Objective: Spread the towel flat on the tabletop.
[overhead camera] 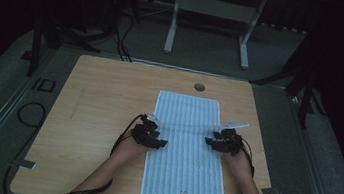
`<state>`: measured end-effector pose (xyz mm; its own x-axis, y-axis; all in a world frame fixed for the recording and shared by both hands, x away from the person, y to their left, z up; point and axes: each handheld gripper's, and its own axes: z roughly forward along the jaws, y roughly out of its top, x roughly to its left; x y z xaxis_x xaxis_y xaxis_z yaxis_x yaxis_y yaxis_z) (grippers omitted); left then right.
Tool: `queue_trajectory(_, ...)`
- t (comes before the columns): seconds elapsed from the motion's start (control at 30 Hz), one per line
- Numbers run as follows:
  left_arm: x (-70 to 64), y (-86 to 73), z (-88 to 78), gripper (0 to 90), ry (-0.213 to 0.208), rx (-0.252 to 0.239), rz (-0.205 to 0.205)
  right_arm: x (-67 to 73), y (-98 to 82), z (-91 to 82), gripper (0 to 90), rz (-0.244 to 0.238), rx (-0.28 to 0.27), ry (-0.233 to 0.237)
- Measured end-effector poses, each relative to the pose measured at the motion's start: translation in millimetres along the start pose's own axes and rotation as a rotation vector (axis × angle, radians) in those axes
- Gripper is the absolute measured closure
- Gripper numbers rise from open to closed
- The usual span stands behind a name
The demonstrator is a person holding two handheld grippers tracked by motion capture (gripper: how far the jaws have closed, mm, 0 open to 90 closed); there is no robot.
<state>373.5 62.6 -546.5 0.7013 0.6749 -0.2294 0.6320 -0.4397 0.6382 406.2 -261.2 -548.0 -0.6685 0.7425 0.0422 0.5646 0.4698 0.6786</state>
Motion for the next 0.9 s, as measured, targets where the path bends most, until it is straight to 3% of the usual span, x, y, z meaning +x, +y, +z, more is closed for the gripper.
queue_trajectory(0.13, -3.9, -6.8, -2.9, 46.1, -0.022, -0.010, -0.001, 4.0, -6.0, -4.7, 47.4, -0.014, -0.003, 0.004)
queue_trajectory(0.4, -21.1, -13.2, -6.1, 44.3, -0.047, 0.020, 0.049, 13.9, -25.1, -20.3, 46.6, -0.046, -0.011, 0.008)
queue_trajectory(0.47, -23.4, -11.9, -8.7, 42.5, -0.053, 0.013, 0.051, 14.6, -24.7, -24.1, 47.0, -0.046, -0.006, 0.006)
queue_trajectory(0.63, -24.9, -10.1, -8.9, 41.8, -0.066, -0.010, 0.069, 19.1, -22.5, -33.6, 49.0, -0.018, -0.056, 0.041)
queue_trajectory(0.7, -22.9, -8.8, -1.4, 39.5, -0.041, 0.008, 0.054, 20.1, -18.9, -25.6, 45.4, -0.033, -0.022, 0.017)
queue_trajectory(0.8, -22.2, -7.8, 1.2, 37.7, -0.043, 0.001, 0.049, 18.8, -17.8, -22.7, 44.2, -0.032, -0.020, 0.009)
queue_trajectory(0.83, -19.7, -1.9, 6.6, 37.7, -0.025, -0.009, 0.049, 12.5, -13.0, -10.0, 42.5, -0.006, -0.006, -0.018)
queue_trajectory(0.9, -18.0, 0.6, 8.0, 37.7, -0.018, -0.008, 0.047, 10.1, -10.8, -6.8, 42.4, -0.003, -0.012, -0.022)
